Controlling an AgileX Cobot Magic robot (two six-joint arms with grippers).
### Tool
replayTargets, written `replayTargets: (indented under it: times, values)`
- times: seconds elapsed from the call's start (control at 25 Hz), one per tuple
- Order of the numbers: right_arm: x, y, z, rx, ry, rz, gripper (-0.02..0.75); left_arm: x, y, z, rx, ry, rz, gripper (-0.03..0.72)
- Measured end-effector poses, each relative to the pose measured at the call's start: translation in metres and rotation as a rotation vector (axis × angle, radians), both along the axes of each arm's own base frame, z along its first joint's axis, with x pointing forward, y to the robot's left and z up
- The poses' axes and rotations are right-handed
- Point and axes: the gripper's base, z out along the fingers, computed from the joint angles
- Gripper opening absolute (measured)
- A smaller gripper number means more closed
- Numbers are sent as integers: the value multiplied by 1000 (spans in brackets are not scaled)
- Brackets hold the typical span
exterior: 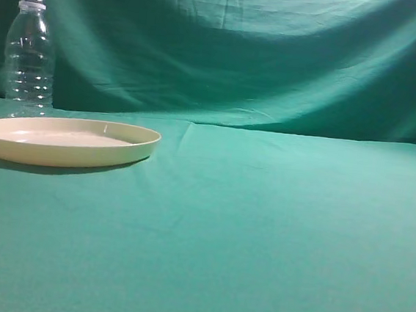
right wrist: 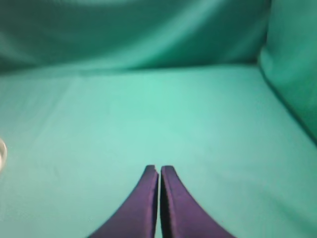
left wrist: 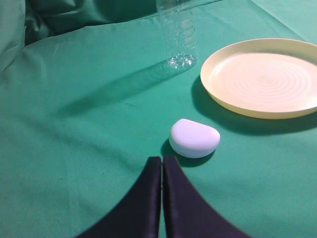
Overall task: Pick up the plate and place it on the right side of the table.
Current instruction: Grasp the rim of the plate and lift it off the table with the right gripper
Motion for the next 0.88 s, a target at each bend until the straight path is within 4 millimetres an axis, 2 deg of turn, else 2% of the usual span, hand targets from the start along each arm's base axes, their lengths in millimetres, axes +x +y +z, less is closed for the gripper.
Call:
replayTargets:
  times: [0.2, 0.4, 0.6, 0.88]
  values:
    - [34, 8, 4, -23, 215, 35, 0, 0, 0, 0, 0, 0, 0, 0]
    - [71, 37, 10, -55, 374, 261, 0, 0, 0, 0, 0, 0, 0, 0]
    - [118, 82, 5, -93, 489, 428, 0, 0, 0, 0, 0, 0, 0, 0]
    - [173, 167, -6, -175, 595, 590, 0, 0, 0, 0, 0, 0, 0, 0]
